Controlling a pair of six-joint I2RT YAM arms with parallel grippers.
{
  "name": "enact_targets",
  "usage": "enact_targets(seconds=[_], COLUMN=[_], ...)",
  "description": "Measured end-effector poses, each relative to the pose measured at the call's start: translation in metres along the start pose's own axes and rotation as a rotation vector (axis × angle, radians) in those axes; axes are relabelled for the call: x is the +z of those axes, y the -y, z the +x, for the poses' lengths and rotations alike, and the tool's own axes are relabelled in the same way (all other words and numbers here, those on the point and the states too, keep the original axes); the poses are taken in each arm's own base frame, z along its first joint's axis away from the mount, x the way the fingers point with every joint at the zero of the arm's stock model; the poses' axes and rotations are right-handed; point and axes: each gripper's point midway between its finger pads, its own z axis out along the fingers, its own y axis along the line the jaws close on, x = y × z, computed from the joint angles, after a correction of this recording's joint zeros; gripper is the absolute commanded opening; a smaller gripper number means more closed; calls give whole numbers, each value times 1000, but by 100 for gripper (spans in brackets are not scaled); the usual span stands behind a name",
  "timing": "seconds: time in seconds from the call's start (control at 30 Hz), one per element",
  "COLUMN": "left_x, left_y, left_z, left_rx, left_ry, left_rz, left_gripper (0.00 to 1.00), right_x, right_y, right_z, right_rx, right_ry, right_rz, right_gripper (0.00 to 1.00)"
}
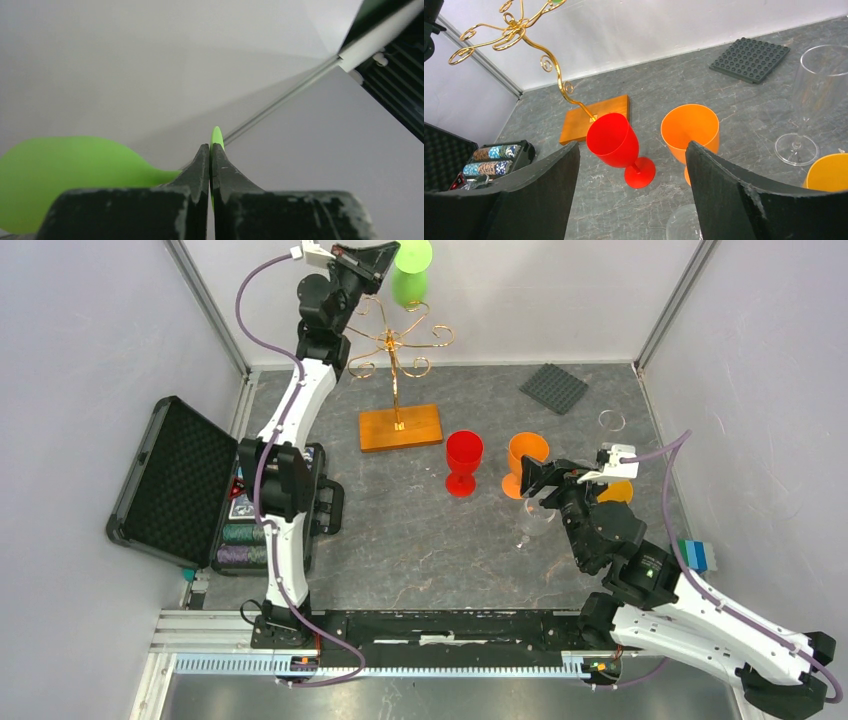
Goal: Take the wine glass off the wine glass rack
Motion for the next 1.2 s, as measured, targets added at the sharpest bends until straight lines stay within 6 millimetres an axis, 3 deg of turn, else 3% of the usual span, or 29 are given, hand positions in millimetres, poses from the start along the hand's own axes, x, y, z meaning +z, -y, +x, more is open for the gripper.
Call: enact_targets(seconds=[0.23,0.5,0.63,0.77,0.97,1.1,1.2], left_x=[-3,-19,-32,-57,-109,-146,-170], left_y=[54,66,88,136,225,258,265], left_z=[-1,17,30,40,35,30,30], left_rx=[-39,-218,-315,-394,-473,-535,-613], left_ry=[-47,-126,-178,-237,-293,-308,-310], left_rz=[184,240,265,321,465,499,480], left_gripper=[2,2,2,2,2,2,2], right_x=[-3,-5,-3,1,3,-3,-12], right_y=[-5,-24,-44,-64,-83,-100,-117], right_z=[-1,-12,-16,-10,-10,-38,-74], right_rx=[17,29,27,9,19,68,119], right_ry=[13,47,64,50,49,95,156], right_rz=[-52,-159,-240,-305,-374,-439,-513], right_gripper=[87,96,98,98,98,98,98])
